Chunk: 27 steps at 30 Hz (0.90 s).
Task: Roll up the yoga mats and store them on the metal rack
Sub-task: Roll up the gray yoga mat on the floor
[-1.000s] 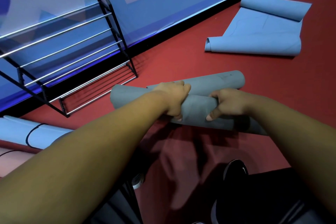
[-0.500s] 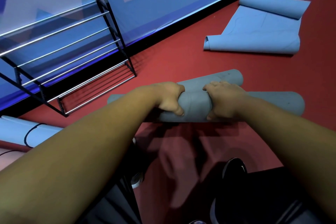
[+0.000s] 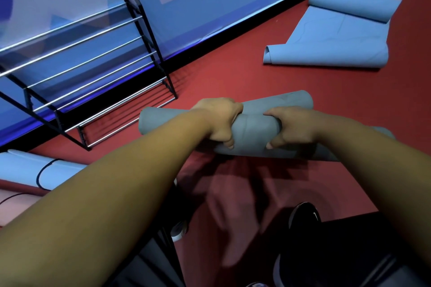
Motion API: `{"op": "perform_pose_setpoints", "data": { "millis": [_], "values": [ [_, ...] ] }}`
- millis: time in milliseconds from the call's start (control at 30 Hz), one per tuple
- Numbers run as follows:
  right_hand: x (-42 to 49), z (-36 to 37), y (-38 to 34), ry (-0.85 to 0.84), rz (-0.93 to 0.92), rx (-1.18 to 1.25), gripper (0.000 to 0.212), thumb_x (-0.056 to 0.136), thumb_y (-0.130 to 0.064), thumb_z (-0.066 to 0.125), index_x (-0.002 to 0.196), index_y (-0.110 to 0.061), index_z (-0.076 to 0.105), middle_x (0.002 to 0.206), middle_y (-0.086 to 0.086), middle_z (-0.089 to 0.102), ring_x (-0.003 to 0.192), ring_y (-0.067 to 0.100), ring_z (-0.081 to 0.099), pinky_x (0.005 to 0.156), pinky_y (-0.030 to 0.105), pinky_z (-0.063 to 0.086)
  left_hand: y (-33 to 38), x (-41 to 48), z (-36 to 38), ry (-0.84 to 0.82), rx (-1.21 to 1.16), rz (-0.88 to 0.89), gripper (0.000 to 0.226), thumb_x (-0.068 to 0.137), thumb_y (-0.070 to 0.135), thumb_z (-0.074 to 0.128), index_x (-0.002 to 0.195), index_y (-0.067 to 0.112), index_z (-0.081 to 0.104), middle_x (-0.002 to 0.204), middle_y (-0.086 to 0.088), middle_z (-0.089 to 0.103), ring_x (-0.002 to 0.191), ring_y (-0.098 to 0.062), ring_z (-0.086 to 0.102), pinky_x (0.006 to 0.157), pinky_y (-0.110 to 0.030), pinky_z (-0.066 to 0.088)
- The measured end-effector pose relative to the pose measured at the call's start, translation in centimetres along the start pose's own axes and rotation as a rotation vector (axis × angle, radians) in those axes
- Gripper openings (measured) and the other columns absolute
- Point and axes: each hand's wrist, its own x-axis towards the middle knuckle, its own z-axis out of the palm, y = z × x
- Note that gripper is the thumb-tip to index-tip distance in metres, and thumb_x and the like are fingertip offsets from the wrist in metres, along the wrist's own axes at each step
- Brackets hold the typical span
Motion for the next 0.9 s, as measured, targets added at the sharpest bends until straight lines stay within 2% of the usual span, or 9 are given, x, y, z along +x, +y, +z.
{"op": "perform_pose_setpoints", "data": {
  "millis": [67, 200, 367, 467, 567, 633, 700, 800, 900],
  "values": [
    [0.1, 0.3, 0.4, 0.049, -0.014, -0.089, 0.128, 0.064, -0.072, 0.088, 0.167, -0.026, 0.027, 0.159, 0.005, 0.042, 0.145, 0.03, 0.043, 0.12, 0.044, 0.039, -0.6, 0.0, -0.1, -0.032, -0.052, -0.041, 0.069, 0.052, 0.06, 0.09, 0.108, 0.031, 0.062, 0.103, 0.008, 0.067, 0.095, -0.025, 0.066, 0.08, -0.042, 0.06],
    [0.1, 0.9, 0.8, 0.147, -0.034, -0.225, 0.138, 0.056, -0.072, 0.088, 0.167, -0.043, 0.011, 0.143, 0.002, 0.036, 0.13, 0.029, 0.043, 0.114, 0.045, 0.038, -1.5, 0.0, -0.2, -0.103, -0.184, -0.086, 0.068, 0.05, 0.061, 0.092, 0.107, 0.034, 0.068, 0.093, 0.014, 0.07, 0.089, -0.019, 0.069, 0.083, -0.043, 0.063],
    [0.3, 0.4, 0.6, 0.174, -0.019, -0.199, 0.119, 0.061, -0.064, 0.085, 0.163, -0.046, 0.025, 0.143, -0.003, 0.046, 0.129, 0.028, 0.048, 0.109, 0.049, 0.043, -1.5, 0.0, -0.3, -0.118, -0.189, -0.08, 0.068, 0.056, 0.061, 0.089, 0.114, 0.034, 0.065, 0.095, 0.014, 0.068, 0.093, -0.02, 0.068, 0.085, -0.042, 0.061],
    [0.5, 0.1, 0.7, 0.126, 0.02, -0.176, 0.12, 0.061, -0.063, 0.087, 0.164, -0.038, 0.032, 0.155, -0.002, 0.047, 0.14, 0.03, 0.048, 0.114, 0.05, 0.044, -1.0, -0.2, 0.1, -0.08, -0.116, -0.067, 0.072, 0.064, 0.06, 0.082, 0.126, 0.031, 0.058, 0.113, 0.008, 0.066, 0.108, -0.026, 0.066, 0.091, -0.044, 0.058],
    [0.5, 0.1, 0.8, 0.086, 0.039, -0.129, 0.122, 0.06, -0.061, 0.091, 0.164, -0.029, 0.037, 0.156, 0.002, 0.05, 0.142, 0.029, 0.051, 0.114, 0.048, 0.047, -0.3, -0.4, 0.5, -0.069, 0.042, -0.072, 0.1, 0.061, 0.066, 0.089, 0.141, 0.025, 0.045, 0.136, 0.001, 0.054, 0.125, -0.029, 0.057, 0.101, -0.049, 0.052],
    [0.5, 0.0, 0.7, 0.085, 0.054, -0.109, 0.118, 0.06, -0.058, 0.093, 0.162, -0.027, 0.041, 0.156, 0.001, 0.051, 0.141, 0.027, 0.052, 0.113, 0.045, 0.048, 0.5, -0.5, 1.0, -0.095, 0.136, -0.121, 0.116, 0.056, 0.066, 0.095, 0.147, 0.022, 0.037, 0.141, -0.002, 0.048, 0.131, -0.031, 0.051, 0.104, -0.055, 0.046],
    [0.5, 0.0, 0.5, 0.092, 0.063, -0.114, 0.116, 0.06, -0.058, 0.092, 0.16, -0.028, 0.043, 0.154, -0.001, 0.052, 0.14, 0.026, 0.052, 0.112, 0.045, 0.049, 1.1, -0.5, 1.5, -0.048, 0.151, -0.15, 0.108, 0.062, 0.054, 0.098, 0.144, 0.018, 0.038, 0.14, -0.005, 0.049, 0.13, -0.034, 0.052, 0.101, -0.059, 0.046],
    [0.5, 0.0, 0.3, 0.109, 0.083, -0.128, 0.113, 0.064, -0.06, 0.089, 0.161, -0.031, 0.039, 0.156, -0.001, 0.048, 0.143, 0.027, 0.048, 0.114, 0.048, 0.043, 1.0, -0.3, 1.6, 0.061, 0.061, -0.13, 0.075, 0.073, 0.034, 0.089, 0.134, 0.017, 0.046, 0.135, -0.006, 0.055, 0.125, -0.035, 0.056, 0.097, -0.058, 0.047],
    [0.5, 0.6, 0.4, 0.168, 0.075, -0.176, 0.117, 0.07, -0.064, 0.083, 0.167, -0.032, 0.025, 0.159, 0.004, 0.042, 0.145, 0.032, 0.042, 0.117, 0.05, 0.036, 0.2, -0.1, 1.4, 0.079, -0.027, -0.129, 0.06, 0.074, 0.031, 0.086, 0.121, 0.021, 0.05, 0.123, -0.003, 0.059, 0.117, -0.033, 0.06, 0.092, -0.051, 0.046]
  ]
}}
